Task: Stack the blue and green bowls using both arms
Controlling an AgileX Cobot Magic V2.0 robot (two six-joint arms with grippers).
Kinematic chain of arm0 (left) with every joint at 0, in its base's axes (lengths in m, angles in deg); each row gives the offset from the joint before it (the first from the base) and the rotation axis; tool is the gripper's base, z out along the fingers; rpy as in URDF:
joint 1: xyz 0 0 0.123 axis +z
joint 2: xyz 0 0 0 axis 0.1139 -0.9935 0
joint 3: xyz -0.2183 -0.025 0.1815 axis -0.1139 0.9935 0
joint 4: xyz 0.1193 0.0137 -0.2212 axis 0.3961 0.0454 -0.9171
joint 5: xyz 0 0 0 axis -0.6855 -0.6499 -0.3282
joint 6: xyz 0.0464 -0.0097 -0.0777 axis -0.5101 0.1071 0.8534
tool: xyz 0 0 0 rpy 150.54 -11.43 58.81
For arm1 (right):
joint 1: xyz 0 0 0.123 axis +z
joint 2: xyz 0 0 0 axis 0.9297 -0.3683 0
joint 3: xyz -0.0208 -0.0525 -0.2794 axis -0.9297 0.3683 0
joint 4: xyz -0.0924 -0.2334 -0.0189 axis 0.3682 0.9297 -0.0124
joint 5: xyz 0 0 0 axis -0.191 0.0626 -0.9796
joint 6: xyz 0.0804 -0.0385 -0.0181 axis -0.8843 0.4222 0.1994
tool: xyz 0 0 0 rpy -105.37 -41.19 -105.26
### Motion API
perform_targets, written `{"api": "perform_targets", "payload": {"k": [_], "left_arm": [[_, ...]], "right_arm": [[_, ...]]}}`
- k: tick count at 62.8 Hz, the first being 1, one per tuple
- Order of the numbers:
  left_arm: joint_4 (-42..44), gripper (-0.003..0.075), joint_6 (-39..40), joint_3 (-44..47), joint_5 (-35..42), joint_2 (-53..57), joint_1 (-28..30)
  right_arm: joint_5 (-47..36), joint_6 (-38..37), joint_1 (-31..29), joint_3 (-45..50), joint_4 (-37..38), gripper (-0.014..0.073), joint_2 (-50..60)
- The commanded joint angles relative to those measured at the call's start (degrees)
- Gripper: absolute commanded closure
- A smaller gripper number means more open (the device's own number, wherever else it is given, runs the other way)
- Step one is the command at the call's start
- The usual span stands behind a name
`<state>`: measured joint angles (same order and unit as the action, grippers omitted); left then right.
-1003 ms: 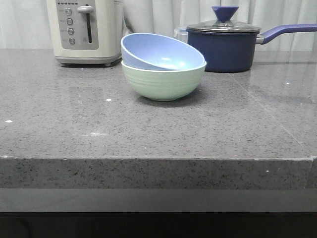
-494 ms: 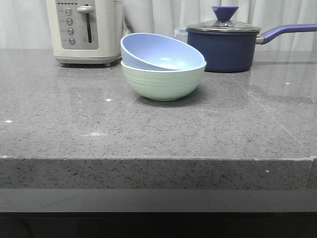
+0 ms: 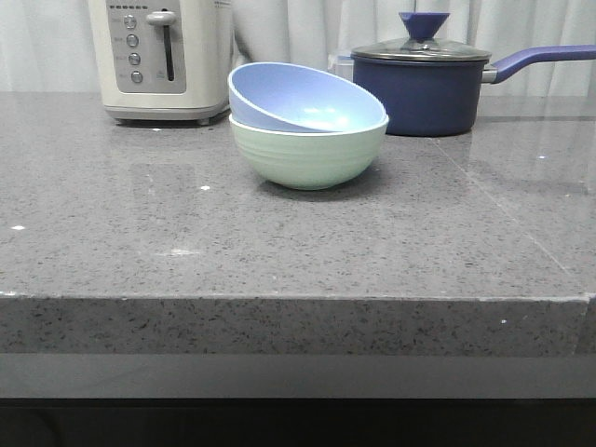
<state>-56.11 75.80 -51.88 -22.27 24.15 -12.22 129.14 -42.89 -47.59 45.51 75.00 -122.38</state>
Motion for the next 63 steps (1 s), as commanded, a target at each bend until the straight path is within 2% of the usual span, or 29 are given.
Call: {"api": "perform_targets", "payload": {"k": [1,9,20,63], "left_arm": [[-3.30,0.0740,0.39,2.99,7.69,3.05,1.29],[-4.10,0.0740,0.39,7.87,8.35,6.48,1.68],[-4.10,0.0740,0.30,12.87,15.91,9.05,2.28],[-2.74,0.0740,0.27,12.74,14.59,8.94,2.94]], "right_arm": [[-4.18,0.25,-0.06,-1.34,0.35,0.0648,0.12],[-4.18,0.25,-0.06,-1.34,0.35,0.0648,0.12],[-4.18,0.25,-0.06,-1.34,0.35,0.0648,0.12],[-4.16,0.25,-0.06,-1.34,0.35,0.0648,0.04]]}}
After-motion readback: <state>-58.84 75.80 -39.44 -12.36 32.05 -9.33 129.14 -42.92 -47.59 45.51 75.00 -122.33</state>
